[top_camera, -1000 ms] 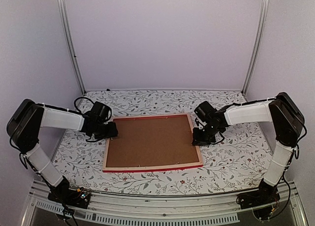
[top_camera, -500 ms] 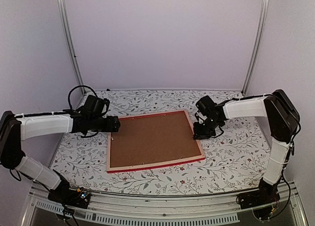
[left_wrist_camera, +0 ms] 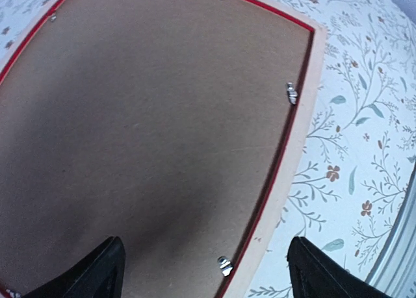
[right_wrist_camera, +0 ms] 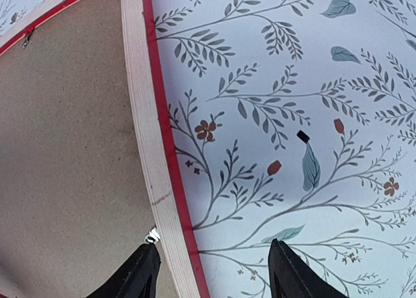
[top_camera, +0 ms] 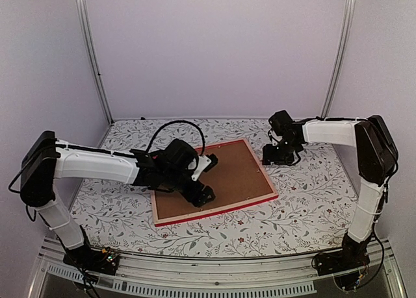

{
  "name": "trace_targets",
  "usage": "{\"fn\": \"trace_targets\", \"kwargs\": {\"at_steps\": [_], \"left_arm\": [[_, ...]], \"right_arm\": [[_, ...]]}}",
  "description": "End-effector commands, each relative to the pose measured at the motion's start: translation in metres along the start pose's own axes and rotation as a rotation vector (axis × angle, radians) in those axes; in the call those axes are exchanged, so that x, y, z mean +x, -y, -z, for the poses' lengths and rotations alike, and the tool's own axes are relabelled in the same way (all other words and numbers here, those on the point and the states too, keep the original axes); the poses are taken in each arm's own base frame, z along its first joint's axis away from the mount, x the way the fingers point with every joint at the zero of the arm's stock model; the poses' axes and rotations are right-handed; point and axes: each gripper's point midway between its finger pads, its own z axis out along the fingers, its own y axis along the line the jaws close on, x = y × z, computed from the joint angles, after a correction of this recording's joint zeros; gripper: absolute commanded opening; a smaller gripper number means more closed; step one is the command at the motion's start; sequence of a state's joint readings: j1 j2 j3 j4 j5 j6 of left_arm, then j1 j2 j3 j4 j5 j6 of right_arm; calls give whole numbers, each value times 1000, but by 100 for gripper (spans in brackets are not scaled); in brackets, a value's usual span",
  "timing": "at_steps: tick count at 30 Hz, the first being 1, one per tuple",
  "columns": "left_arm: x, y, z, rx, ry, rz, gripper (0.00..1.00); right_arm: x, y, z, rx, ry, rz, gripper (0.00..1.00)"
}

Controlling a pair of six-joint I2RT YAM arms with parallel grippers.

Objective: Put the photo into the frame
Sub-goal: Pick up the photo frame from the center of the board.

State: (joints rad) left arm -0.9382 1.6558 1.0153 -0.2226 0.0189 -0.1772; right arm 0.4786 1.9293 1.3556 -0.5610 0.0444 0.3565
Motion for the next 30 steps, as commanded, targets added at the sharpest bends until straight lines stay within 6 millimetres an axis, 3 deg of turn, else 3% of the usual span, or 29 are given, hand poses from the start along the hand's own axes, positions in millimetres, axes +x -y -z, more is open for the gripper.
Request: {"fn": "trace_targets", "kwargs": {"at_steps": [1,7,14,16,24,30], "left_arm": [[5,44,-18,103,-62,-173,89],[17,62,-57,78,-155,-282,73],[34,76,-77,78,-213,-349,49],[36,74,-81,50,-218,-360,40],[21,78,-72,30,-180,-373,0],[-1,80,-54,26,-118,-394,0]], "right_arm": [[7,6,31,3,33,-1,62],[35,12,39,-27,18,-40,63],[62,20,43,-40,2,-73,63],[68,14,44,-82,-10,-78,63],[79,-1,42,-180,-45,-81,64],[80,-15,41,-255,-83,-87,70]]}}
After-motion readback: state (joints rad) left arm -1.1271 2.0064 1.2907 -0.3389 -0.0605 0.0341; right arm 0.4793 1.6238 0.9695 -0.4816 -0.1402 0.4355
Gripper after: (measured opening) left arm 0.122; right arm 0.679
